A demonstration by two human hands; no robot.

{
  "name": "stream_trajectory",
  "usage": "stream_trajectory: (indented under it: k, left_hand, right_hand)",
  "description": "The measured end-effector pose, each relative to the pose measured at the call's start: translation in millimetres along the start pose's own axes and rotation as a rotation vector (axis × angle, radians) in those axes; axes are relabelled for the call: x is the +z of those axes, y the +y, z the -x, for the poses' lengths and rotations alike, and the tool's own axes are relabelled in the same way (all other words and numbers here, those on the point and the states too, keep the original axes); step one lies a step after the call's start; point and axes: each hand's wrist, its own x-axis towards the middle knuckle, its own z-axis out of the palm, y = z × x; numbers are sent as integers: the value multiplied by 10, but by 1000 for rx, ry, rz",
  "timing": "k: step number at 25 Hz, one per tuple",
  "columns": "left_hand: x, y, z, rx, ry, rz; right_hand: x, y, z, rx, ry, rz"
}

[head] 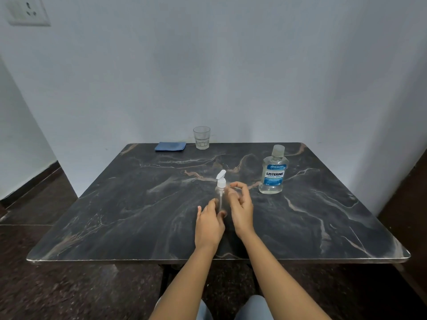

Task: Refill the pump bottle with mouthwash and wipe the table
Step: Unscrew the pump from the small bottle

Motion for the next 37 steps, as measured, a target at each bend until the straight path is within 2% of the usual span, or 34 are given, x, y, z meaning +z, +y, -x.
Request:
stream_trajectory:
  k: [3, 7, 10, 12, 15, 19, 22, 26, 28, 29, 34, 37]
  left_hand:
    - [10, 5, -7, -3, 9, 18]
    - [18, -5, -19, -11, -11, 31]
    - [14, -4, -26, -20, -19, 29]
    - [6, 15, -23, -22, -11, 25]
    - [-16, 56, -9, -32, -5, 0]
    - [-34, 50, -1, -36, -17, -8]
    - [-55, 99, 17, -40, -21, -21]
    - [-47, 88, 33, -36, -14, -22]
    - [-36, 60, 35, -37, -19, -11]
    - [-41, 65, 39, -38, -19, -9]
    - [-87, 162, 57, -64, -25, -9]
    - [-88, 181, 65, -64, -24, -22]
  right_hand:
    - [66, -57, -6, -41, -75, -9]
    - [109, -63, -132, -68, -89, 132]
    - [135, -111, -204, -26, -169, 231]
    - [152, -150, -216, -8, -161, 256]
    - [122, -152, -212, -12, -90, 214]
    - [85, -129, -218, -63, -119, 155]
    - [116, -381, -340, -37, -104, -14]
    - [95, -969, -671, -202, 79, -114]
    - [1, -1065, -783, -212, 204, -12]
    - [-62, -1002, -800, -176, 222, 114]
    - [-246, -50, -619, 114, 63, 864]
    - [-210, 171, -510, 146, 72, 990]
